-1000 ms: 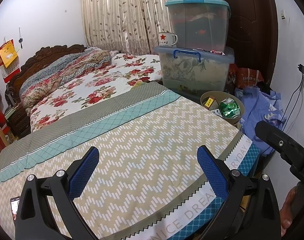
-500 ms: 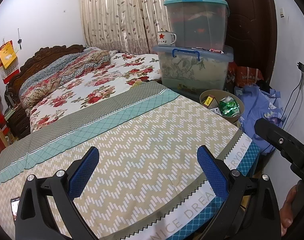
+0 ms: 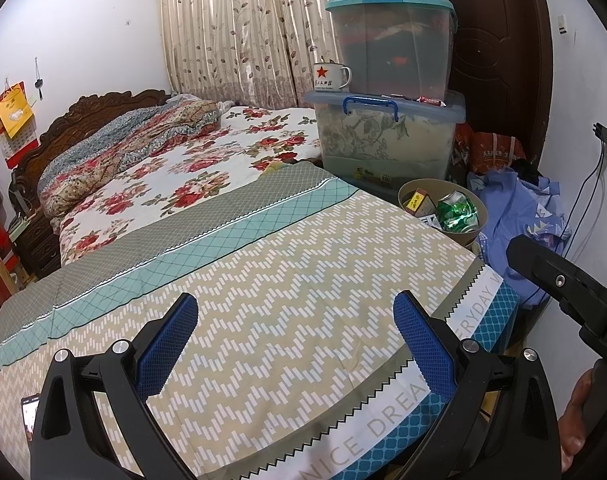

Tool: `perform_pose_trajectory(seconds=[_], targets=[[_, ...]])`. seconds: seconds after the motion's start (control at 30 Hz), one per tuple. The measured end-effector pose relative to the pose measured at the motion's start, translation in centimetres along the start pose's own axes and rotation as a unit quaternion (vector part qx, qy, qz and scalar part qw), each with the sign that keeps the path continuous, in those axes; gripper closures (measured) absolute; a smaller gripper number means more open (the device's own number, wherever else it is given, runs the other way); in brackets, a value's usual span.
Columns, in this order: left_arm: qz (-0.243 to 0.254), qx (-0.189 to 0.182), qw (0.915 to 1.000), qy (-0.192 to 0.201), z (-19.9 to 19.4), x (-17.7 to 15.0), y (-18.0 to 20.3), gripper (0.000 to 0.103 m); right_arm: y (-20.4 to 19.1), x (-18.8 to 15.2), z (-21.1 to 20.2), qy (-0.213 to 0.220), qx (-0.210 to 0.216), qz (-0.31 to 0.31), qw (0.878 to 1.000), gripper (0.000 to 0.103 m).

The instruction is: Collect trash

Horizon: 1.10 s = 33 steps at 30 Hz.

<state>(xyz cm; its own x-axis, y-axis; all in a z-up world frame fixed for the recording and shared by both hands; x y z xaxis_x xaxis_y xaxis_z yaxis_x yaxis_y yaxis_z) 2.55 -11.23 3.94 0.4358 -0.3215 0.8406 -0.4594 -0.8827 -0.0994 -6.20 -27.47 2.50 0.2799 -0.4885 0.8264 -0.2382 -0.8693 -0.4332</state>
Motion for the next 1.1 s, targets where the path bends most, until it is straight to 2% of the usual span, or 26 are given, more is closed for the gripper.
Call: perform_pose_trajectory(seconds=[1.1], targets=[[0.004,-0.006,1.0000,-0.006,0.10,0.00,-0.02,0.009,-0.05,0.09,0.02,-0.001,0.000,0.001,1.000,0.023]])
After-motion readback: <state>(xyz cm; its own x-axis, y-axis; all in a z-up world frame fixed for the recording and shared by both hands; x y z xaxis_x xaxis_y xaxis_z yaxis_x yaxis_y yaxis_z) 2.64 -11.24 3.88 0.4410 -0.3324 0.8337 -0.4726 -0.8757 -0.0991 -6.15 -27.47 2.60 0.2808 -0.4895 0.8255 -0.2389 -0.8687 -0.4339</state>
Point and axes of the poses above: each gripper's, at about its wrist camera, not at the fingertips, and z roughly the way its jaws point, y to its right, x to its top, the point moved 1 cm from there along z, roughly the way its jaws point, and after that the axes turned 5 degrees about y, right-handed, at the moved point
